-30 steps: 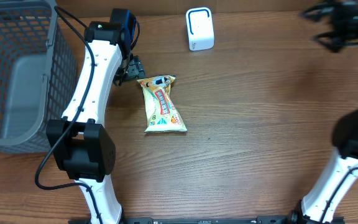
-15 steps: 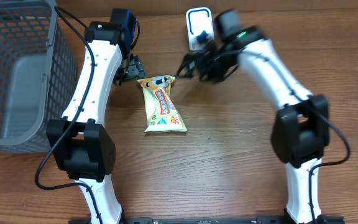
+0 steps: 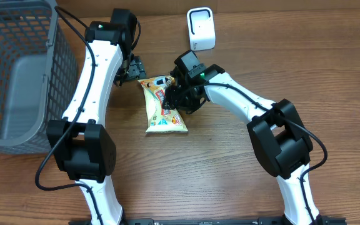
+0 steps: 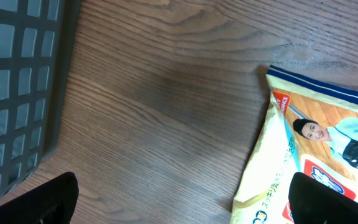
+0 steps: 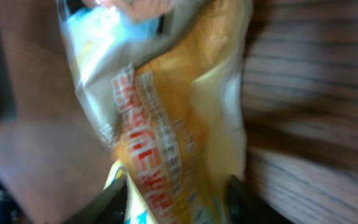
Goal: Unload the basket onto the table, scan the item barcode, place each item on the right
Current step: 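Reach the right gripper to the yellow snack bag and grasp it, then drag the yellow bag right, release it, and raise the right gripper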
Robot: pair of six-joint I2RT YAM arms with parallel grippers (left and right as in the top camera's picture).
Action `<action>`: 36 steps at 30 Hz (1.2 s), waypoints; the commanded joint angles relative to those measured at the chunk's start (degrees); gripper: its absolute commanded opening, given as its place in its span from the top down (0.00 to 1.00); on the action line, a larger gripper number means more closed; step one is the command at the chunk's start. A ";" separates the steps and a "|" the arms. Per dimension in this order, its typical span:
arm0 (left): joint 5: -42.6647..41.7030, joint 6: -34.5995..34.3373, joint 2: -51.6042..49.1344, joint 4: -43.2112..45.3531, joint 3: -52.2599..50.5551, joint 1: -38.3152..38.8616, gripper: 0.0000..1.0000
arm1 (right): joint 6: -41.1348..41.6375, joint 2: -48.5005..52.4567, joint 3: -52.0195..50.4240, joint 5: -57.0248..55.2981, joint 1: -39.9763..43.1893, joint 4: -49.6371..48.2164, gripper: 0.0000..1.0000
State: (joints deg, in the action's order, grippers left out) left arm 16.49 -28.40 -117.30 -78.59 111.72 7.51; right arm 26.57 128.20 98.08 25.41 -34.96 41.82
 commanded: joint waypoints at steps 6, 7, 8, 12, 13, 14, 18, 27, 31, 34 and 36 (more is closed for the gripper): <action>-0.02 -0.79 -0.44 0.00 0.17 0.39 0.00 | 4.79 -0.57 0.02 -11.93 1.05 4.83 0.89; -0.02 -0.79 -0.44 0.00 0.17 0.39 0.00 | 4.79 -0.74 0.15 -11.91 1.40 5.53 0.91; -0.02 -0.81 -0.44 0.00 0.17 0.39 0.00 | 4.79 -1.22 0.33 -11.91 2.05 6.80 0.91; -0.02 -0.81 -0.44 0.00 0.17 0.39 0.00 | 4.79 -4.68 1.46 -16.31 4.85 14.10 0.91; -0.02 -0.81 -0.44 0.00 0.17 0.39 0.00 | 4.22 -6.93 2.36 -19.43 6.08 18.47 0.88; -0.02 -0.81 -0.44 0.00 0.17 0.39 0.00 | 3.30 -7.52 2.54 -19.28 6.40 19.34 0.84; -0.02 -0.79 -0.44 0.00 0.17 0.39 0.00 | 0.79 -9.33 2.93 -18.71 6.93 22.73 0.48; -0.02 -0.81 -0.44 0.00 0.17 0.39 0.00 | -2.45 -12.68 3.98 -18.64 7.23 24.44 0.25; -0.02 -0.81 -0.44 -0.02 0.17 0.39 0.00 | -2.43 -16.57 7.61 -19.91 10.84 25.83 0.04; -0.02 -0.81 -0.44 0.00 0.17 0.39 0.00 | -2.49 -19.45 10.80 -21.59 15.54 26.88 0.00; -0.02 -0.79 -0.44 0.00 0.17 0.39 0.00 | -2.62 -20.98 12.28 -23.04 19.26 26.86 0.00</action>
State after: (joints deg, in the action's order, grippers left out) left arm 16.49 -28.40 -117.30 -78.59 111.72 7.51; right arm 24.34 113.43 105.93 6.15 -22.02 68.71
